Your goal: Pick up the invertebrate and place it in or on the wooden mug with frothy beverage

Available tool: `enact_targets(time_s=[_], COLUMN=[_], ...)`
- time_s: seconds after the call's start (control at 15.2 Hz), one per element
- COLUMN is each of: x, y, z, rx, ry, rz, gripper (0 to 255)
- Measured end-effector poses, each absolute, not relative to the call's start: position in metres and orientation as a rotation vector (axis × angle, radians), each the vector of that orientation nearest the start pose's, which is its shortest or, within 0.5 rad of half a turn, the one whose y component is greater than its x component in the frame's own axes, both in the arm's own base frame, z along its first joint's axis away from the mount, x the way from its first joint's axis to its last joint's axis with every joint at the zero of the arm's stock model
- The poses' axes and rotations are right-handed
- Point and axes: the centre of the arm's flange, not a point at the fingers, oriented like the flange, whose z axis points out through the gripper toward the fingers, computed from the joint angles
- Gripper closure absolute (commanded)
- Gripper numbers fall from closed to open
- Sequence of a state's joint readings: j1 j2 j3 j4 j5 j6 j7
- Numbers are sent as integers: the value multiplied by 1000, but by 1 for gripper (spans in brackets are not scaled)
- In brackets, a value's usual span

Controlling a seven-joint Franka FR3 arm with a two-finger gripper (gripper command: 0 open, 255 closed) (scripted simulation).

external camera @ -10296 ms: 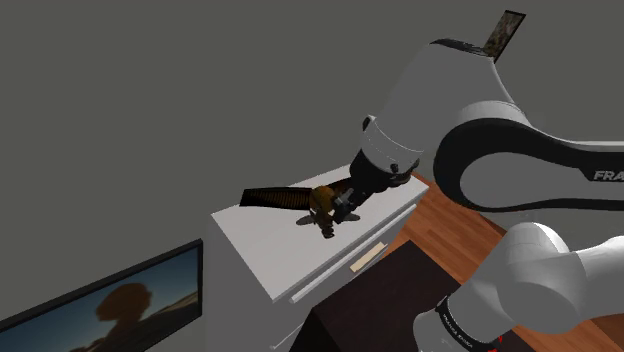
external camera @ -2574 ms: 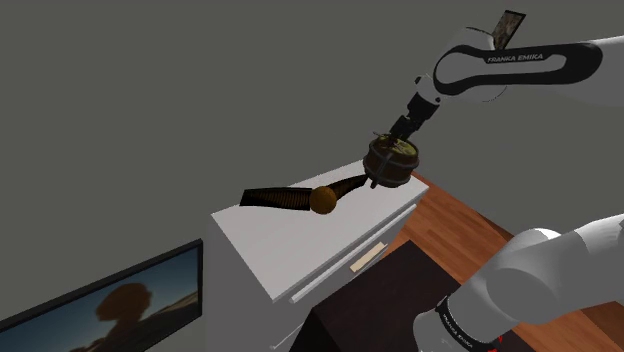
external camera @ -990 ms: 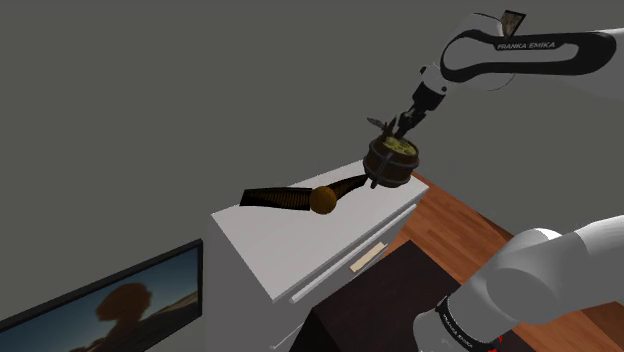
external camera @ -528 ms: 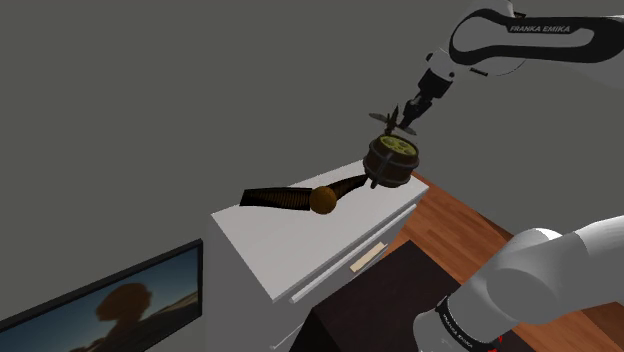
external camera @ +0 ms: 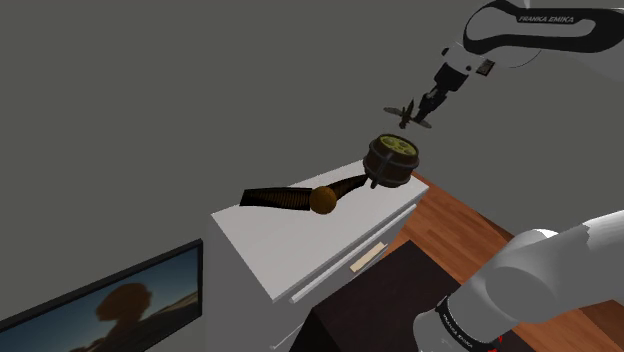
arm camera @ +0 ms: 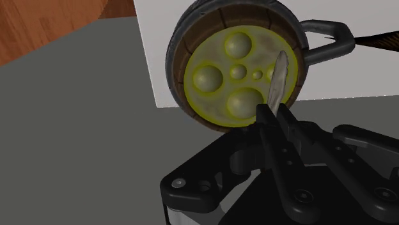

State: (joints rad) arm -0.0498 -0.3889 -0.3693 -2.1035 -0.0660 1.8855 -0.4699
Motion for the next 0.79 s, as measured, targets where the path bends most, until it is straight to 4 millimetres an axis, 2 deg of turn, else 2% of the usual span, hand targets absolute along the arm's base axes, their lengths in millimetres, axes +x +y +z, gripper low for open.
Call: enact_targets(time_s=[0.26,0.79], x=[410,410], y=[-219,-219], z=[559,517], rx=[-3124,-3125], ry=[-130,-129], rz=[-257,-260], gripper=[255,255])
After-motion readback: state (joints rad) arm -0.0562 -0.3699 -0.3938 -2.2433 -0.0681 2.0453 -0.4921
